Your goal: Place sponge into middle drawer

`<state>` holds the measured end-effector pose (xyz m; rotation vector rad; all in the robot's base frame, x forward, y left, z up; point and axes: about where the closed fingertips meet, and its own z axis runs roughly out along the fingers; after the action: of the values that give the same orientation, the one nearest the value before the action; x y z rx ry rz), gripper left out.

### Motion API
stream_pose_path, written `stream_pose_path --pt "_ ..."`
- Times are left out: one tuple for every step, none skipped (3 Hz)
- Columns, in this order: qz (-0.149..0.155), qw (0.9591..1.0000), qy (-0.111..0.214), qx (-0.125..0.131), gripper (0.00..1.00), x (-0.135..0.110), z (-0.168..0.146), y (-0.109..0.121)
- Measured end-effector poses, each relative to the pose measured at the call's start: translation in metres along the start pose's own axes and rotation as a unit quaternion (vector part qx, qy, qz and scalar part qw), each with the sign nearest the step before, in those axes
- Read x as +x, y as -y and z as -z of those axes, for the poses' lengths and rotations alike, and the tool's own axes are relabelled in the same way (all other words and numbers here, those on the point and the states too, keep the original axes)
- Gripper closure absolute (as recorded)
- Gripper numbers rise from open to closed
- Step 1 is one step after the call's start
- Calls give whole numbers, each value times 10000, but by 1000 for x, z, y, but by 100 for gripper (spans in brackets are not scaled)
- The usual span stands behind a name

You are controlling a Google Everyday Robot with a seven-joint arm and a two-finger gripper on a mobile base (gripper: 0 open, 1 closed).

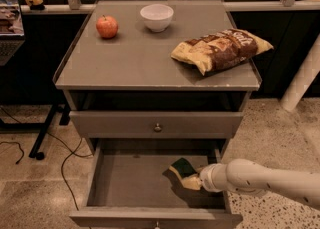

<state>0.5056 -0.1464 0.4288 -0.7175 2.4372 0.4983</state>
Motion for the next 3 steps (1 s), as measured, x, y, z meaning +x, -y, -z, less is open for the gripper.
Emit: stream_pose_path --pt "-241 9996 -127 69 100 23 -17 13" --pt "-413 9988 -266 35 100 41 -30 19" --pt "-417 9988 -271 33 81 42 -30 19"
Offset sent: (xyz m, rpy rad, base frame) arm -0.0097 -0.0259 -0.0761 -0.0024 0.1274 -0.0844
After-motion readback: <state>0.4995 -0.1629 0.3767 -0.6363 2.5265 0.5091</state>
